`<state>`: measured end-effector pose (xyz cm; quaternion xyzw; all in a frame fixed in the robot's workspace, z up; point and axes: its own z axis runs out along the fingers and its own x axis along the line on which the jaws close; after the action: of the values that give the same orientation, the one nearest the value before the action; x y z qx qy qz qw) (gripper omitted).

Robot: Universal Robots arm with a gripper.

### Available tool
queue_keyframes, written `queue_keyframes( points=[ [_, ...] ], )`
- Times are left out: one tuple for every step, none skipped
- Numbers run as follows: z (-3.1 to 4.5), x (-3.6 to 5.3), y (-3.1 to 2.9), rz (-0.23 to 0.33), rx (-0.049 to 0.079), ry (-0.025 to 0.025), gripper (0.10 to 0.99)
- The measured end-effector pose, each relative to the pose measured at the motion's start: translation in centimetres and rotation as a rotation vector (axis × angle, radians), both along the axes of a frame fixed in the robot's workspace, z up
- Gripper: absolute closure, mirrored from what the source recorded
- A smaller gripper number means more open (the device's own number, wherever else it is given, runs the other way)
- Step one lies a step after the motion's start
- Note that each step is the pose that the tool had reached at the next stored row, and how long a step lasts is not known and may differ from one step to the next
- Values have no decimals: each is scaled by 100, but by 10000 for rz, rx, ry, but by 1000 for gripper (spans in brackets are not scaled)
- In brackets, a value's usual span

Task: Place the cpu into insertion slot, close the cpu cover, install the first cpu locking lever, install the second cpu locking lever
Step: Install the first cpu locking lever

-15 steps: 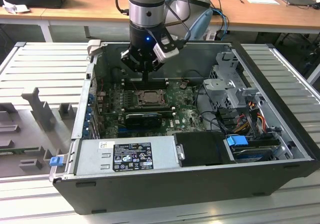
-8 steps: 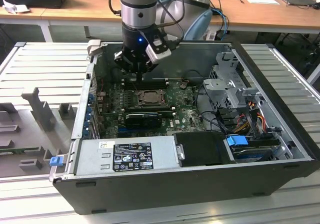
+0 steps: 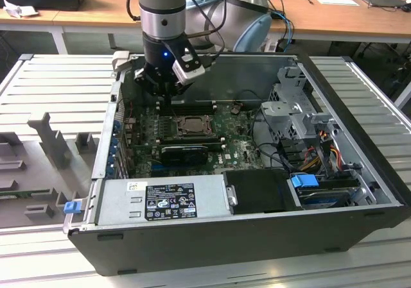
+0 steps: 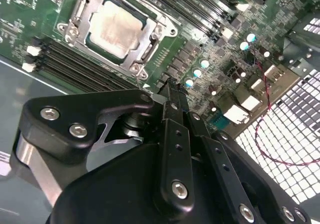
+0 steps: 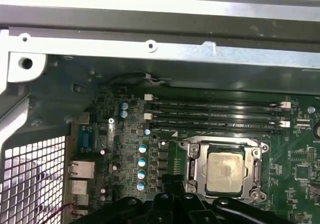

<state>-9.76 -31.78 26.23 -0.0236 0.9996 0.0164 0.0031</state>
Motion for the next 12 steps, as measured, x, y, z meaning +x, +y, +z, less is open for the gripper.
queue_keyframes(
  points=[
    [-1, -13, 1, 1, 0, 1, 980],
    [-4, -36, 5, 1, -1, 1, 980],
    [-6, -47, 8, 2, -2, 2, 980],
    [-7, -58, 10, 1, -3, 3, 980],
    [-9, -69, 15, 1, -2, 3, 980],
    [-12, -80, 19, 0, -1, 1, 980],
    [-19, -92, 28, 0, -1, 1, 980],
    [-25, -98, 33, 0, 0, 1, 980],
    [-31, -104, 38, 1, -1, 1, 980],
    [-35, -108, 43, 1, -1, 1, 980],
    [-39, -116, 50, 2, -1, 2, 980],
    [-42, -127, 63, 1, -1, 2, 980]
  ],
)
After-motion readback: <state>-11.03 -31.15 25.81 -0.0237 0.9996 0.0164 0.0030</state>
